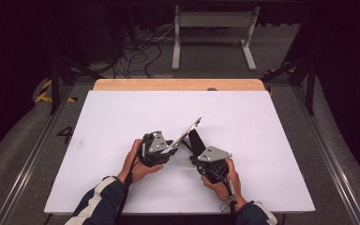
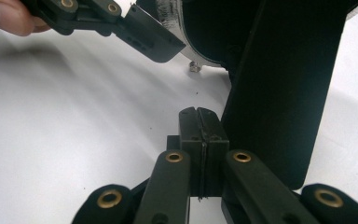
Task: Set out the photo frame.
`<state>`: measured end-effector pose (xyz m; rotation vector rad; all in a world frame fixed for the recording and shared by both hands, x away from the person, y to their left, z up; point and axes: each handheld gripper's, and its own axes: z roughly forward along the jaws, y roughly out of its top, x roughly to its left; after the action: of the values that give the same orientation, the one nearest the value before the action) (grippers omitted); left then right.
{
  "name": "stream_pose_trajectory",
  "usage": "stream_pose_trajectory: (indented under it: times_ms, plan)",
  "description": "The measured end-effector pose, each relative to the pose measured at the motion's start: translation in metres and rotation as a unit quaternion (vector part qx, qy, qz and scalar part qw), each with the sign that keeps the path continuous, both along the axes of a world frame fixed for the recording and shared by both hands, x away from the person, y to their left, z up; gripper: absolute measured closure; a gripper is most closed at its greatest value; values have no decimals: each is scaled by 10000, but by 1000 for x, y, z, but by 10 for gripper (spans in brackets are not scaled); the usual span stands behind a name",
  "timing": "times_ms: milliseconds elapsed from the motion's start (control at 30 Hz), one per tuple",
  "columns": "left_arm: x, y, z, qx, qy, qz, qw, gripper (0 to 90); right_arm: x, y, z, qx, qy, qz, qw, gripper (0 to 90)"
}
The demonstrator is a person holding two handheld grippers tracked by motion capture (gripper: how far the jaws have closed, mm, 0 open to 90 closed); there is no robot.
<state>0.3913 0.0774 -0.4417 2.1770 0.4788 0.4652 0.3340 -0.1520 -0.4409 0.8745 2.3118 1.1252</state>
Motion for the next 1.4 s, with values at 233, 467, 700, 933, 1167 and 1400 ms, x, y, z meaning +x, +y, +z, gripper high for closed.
stream_pose_trajectory:
  times_ms: [233, 467, 700, 933, 1167, 1400]
  plan:
    - [-3, 2, 4, -37, -163, -9, 9999, 680, 1, 2, 0, 36, -14, 71, 10000, 900]
    - [-3, 1, 4, -45, -149, -114, 9998, 720, 1, 7, -2, -34, -16, 85, 10000, 900]
    - [1, -2, 0, -28, -10, -60, 10000, 699, 3, 4, -8, -100, 42, -62, 9999, 900]
    - [1, -5, 1, 207, -276, -106, 9993, 756, 3, 7, -12, -187, 83, -110, 9997, 900]
    - [-5, -7, 3, 522, -545, -152, 9970, 793, 4, 6, -12, -80, 186, -177, 9996, 900]
    - [-7, -7, 3, 561, -601, -193, 9964, 793, 6, 6, -15, -93, 253, -193, 9994, 900]
